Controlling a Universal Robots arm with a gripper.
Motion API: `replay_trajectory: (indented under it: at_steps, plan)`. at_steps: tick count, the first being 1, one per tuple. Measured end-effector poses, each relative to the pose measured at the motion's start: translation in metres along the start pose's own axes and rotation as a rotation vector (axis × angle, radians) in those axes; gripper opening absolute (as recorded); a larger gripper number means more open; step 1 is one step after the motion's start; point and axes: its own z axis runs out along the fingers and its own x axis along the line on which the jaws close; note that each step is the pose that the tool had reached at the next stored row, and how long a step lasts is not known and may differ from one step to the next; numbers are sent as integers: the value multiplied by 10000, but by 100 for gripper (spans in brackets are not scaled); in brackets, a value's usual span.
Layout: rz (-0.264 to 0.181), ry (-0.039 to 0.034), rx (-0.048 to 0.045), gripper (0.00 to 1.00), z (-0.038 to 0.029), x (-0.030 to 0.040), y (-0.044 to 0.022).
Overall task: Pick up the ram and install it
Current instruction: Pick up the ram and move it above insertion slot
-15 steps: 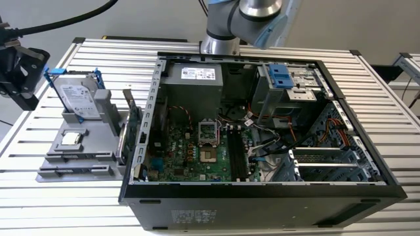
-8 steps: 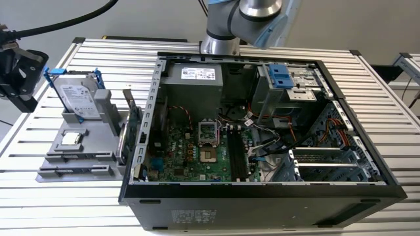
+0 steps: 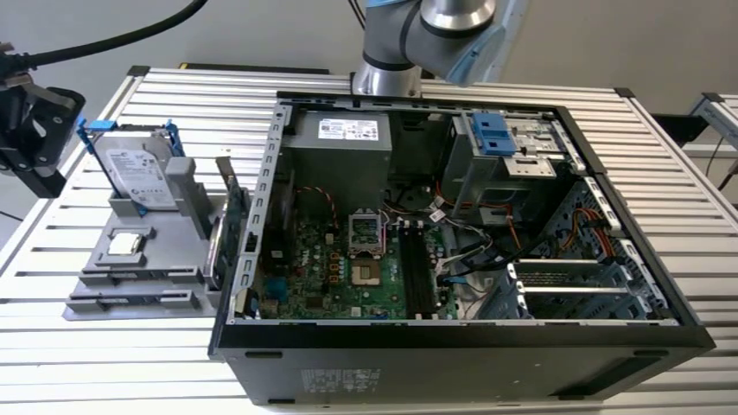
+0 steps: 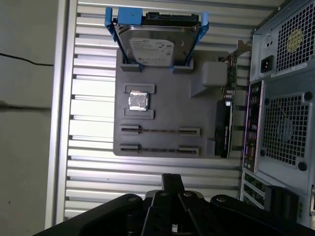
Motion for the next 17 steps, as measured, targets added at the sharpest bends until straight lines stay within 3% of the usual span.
replay_trajectory:
  at_steps: [17]
  plan:
    - [-627, 31, -12, 0, 0, 7, 0]
